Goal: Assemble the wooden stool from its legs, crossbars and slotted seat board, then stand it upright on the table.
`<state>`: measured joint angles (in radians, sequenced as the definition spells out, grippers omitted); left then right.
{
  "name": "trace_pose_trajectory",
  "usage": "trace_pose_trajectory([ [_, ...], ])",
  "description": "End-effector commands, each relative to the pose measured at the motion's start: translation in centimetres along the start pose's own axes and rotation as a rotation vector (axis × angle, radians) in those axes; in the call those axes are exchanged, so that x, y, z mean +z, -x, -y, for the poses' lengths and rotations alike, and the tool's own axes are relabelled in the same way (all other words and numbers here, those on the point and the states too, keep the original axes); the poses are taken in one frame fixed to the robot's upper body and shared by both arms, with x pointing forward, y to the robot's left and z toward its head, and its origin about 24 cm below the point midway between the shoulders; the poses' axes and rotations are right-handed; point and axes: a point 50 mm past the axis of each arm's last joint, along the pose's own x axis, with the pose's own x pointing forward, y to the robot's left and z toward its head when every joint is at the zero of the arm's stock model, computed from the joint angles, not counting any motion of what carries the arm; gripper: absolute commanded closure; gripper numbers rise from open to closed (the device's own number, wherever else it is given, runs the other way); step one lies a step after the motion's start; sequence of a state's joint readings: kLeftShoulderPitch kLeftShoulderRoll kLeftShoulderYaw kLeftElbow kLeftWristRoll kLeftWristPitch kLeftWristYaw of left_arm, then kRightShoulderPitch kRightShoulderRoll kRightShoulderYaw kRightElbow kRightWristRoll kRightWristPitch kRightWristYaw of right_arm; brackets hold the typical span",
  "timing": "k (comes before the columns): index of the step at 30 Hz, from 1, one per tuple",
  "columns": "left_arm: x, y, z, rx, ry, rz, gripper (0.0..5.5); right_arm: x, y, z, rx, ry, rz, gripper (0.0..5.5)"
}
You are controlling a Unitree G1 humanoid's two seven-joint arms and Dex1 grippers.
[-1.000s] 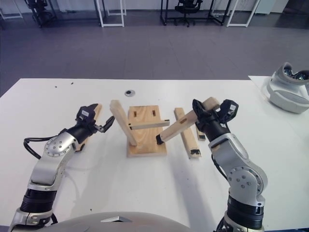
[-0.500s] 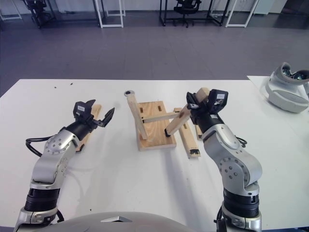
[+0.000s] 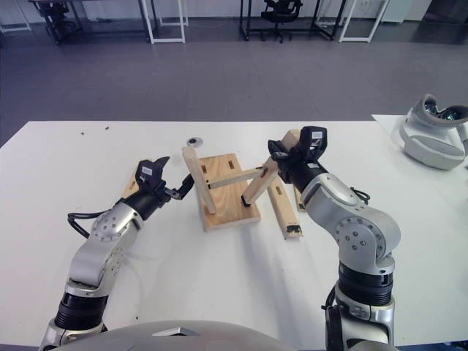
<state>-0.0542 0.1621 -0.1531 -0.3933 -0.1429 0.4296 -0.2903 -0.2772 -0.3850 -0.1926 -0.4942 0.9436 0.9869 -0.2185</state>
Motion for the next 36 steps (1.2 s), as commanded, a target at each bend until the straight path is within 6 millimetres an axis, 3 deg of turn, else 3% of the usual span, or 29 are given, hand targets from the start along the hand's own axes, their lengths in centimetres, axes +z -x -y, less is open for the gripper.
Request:
trace_pose_trajectory([
  [1, -0.1, -0.3, 0.5, 0.005, -0.001, -0.012, 1.03, -3.3, -0.5, 0.5, -0.030, 0.099, -0.232, 4.49],
  [8, -0.5, -0.6, 0.7, 0.036, 0.016, -0.014, 1.03, -2.6, -0.8, 0.2, -0.008, 0.242, -0.234, 4.46],
  [10, -0.6, -0.7, 0.7, 0.050, 0.021, -0.017, 1.03, -3.4, -0.6, 0.2, 0.001, 0.262, -0.259, 3.74],
  [15, -2.4, -0.4, -0.2, 0.112, 0.021, -0.086, 1.03, -5.4, -0.4, 0.1, 0.069, 0.155, -0.299, 2.79],
  [21, -4.4, 0.3, -2.1, 0.170, 0.002, -0.174, 1.03, -3.6, -0.1, -1.0, 0.226, 0.145, -0.108, 2.75],
  [27, -5.8, 0.7, -2.9, 0.152, -0.048, -0.265, 1.03, -5.5, 2.3, 1.6, 0.354, 0.404, -0.221, 2.75],
  [31, -6.5, 0.8, -3.4, 0.118, -0.070, -0.314, 1.03, -6.7, 3.9, 2.5, 0.503, 0.447, -0.276, 2.75],
  [33, -6.8, 0.6, -3.6, 0.097, -0.087, -0.336, 1.03, -7.9, 2.7, 4.3, 0.415, 0.527, -0.333, 2.75],
  [36, -7.1, 0.1, -3.8, 0.059, -0.107, -0.364, 1.03, -9.1, -0.1, 5.4, 0.313, 0.589, -0.322, 2.75],
])
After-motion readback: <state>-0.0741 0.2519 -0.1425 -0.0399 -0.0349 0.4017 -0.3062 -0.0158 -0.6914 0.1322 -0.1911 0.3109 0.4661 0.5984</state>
